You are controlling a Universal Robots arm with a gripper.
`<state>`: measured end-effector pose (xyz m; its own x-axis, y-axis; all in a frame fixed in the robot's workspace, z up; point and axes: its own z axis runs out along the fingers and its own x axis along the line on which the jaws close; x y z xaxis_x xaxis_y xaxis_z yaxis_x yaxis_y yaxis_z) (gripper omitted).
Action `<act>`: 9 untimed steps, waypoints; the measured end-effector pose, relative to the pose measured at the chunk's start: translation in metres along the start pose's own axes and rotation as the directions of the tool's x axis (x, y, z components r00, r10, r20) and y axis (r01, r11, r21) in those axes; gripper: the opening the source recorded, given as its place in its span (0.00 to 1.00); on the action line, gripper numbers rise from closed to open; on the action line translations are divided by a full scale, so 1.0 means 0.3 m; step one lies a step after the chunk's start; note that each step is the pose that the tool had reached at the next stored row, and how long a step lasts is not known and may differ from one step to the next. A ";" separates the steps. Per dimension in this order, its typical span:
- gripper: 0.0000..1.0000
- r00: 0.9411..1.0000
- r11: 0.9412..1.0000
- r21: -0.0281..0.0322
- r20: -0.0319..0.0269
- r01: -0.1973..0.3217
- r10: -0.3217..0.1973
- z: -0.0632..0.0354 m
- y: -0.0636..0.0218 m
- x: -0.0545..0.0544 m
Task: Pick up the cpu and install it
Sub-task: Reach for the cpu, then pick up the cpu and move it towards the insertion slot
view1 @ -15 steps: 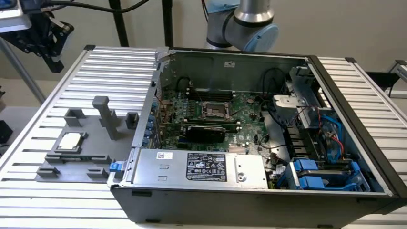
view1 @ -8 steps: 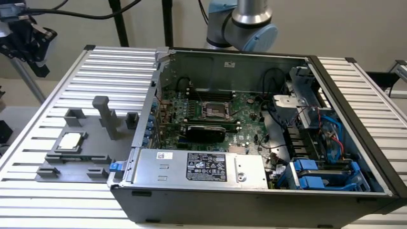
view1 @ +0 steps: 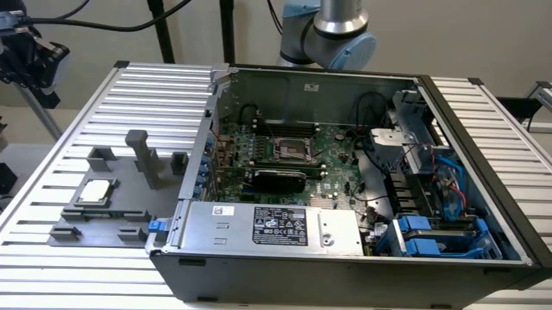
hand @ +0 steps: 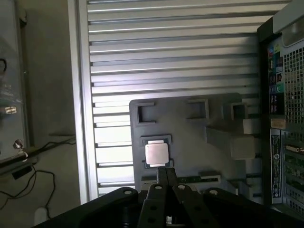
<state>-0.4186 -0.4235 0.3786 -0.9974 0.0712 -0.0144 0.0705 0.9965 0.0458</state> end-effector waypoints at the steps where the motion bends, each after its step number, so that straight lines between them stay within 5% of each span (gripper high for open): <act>1: 0.11 1.000 1.000 0.000 0.000 0.000 0.000 0.000 0.000 0.000; 9: 0.11 1.000 1.000 0.000 0.000 0.000 0.000 0.000 0.000 0.000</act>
<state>-0.4185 -0.4236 0.3786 -0.9974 0.0711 -0.0145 0.0704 0.9965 0.0458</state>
